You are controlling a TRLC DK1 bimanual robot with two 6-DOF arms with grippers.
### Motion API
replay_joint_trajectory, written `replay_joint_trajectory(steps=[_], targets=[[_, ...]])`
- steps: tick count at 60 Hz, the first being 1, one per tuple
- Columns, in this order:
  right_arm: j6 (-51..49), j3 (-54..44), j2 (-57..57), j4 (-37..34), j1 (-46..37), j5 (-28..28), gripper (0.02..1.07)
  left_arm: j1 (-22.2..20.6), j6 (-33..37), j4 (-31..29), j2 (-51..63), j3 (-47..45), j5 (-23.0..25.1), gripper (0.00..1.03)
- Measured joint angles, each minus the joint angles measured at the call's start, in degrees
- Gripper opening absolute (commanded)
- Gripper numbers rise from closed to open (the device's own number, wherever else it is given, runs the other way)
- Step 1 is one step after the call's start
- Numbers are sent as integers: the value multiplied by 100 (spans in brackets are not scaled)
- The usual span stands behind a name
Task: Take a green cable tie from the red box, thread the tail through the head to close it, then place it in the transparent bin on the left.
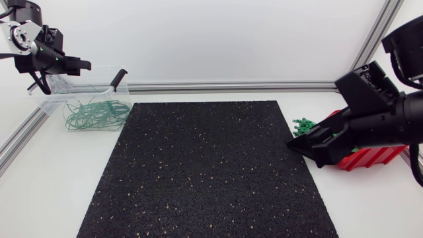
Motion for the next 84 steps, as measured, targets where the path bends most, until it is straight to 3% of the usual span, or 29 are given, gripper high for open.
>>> replay_joint_trajectory(steps=[4,8,16,26,35,52,84], targets=[[-42,-52,-92,-79,-11,4,103,-50,0,-409,186,181,-101,93],[-98,-72,-184,-118,-72,9,103,-90,0,-586,192,184,-127,97],[-192,-72,-348,-118,-339,26,103,-155,0,-546,-190,15,-146,96],[-205,-162,-776,131,-798,26,103,-184,0,92,-1399,-837,-144,99],[-205,-516,-1353,586,-1338,28,103,-184,0,271,-2343,-1644,-144,99],[-201,-1563,-2660,1185,-2057,48,103,-420,0,1196,-3926,-3886,-142,99],[144,-3084,-4435,2490,-2332,291,103,-732,-428,2319,-6579,-6583,-120,99]])
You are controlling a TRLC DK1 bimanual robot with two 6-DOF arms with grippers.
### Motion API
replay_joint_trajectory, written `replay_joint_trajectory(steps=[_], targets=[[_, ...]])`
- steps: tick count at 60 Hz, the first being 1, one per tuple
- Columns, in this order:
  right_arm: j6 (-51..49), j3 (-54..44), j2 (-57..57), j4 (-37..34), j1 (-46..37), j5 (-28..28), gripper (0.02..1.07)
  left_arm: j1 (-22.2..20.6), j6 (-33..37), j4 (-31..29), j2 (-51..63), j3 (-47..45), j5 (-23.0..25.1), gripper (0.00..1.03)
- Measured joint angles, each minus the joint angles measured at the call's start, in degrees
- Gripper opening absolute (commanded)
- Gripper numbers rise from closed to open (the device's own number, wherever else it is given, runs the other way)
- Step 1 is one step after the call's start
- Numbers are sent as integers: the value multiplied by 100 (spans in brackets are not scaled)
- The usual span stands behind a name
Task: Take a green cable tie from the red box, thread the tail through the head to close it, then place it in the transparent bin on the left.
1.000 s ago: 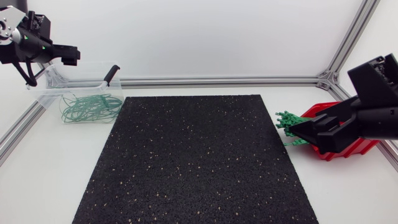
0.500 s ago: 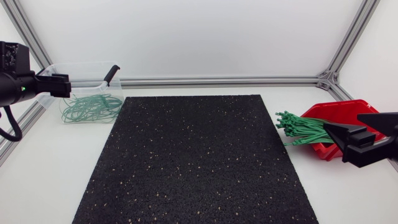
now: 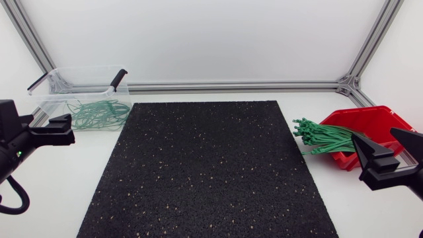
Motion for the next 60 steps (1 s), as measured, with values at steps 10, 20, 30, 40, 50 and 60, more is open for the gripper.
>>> replay_joint_trajectory(steps=[10,20,30,40,50,60], targets=[[76,-470,-170,496,7,122,103,-188,-175,55,-953,-638,31,99],[170,-931,-339,984,52,197,103,-212,-216,48,-1497,-1001,114,99],[282,-1368,-507,1451,94,319,103,-219,-267,42,-1980,-1309,243,99],[345,-1821,-671,1932,149,442,103,-240,-313,22,-2463,-1652,358,99],[431,-2251,-828,2356,195,527,103,-249,-323,0,-2944,-1963,468,99],[450,-2291,-855,2393,197,560,103,-249,-339,-46,-3421,-2284,577,97]])
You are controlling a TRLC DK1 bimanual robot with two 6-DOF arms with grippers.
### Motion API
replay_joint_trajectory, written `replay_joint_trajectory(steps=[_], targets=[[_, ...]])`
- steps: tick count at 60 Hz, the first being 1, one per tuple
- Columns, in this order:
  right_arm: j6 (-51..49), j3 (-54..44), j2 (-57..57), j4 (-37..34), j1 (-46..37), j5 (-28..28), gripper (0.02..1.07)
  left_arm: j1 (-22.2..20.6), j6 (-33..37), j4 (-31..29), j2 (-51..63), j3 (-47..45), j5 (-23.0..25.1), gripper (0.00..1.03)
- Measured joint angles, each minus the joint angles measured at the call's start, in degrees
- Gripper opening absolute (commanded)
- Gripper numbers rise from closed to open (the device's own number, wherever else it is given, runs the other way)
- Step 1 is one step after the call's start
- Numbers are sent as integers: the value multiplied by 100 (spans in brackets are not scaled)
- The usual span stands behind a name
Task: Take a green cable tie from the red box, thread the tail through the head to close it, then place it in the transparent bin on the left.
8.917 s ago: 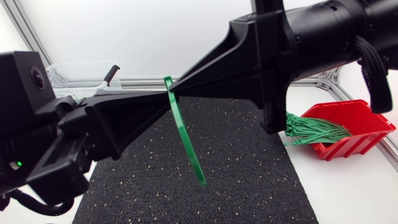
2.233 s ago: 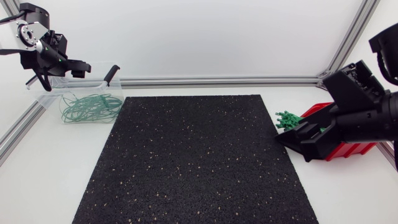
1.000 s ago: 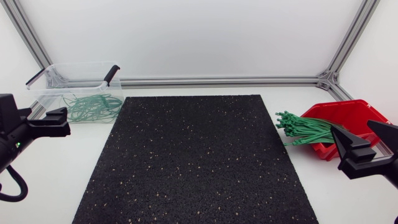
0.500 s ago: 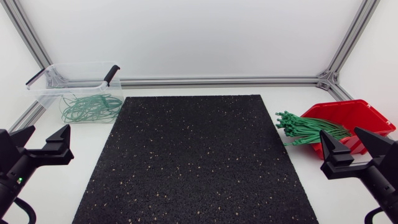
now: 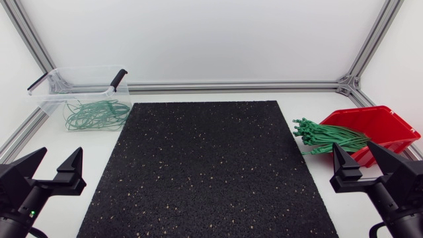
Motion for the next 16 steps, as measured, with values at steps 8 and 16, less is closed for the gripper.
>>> replay_joint_trajectory(steps=[8,16], targets=[[0,2,0,-2,0,9,103,0,-9,13,-330,-155,76,96],[0,0,0,-2,-2,9,103,0,-9,24,-424,-155,94,98]])
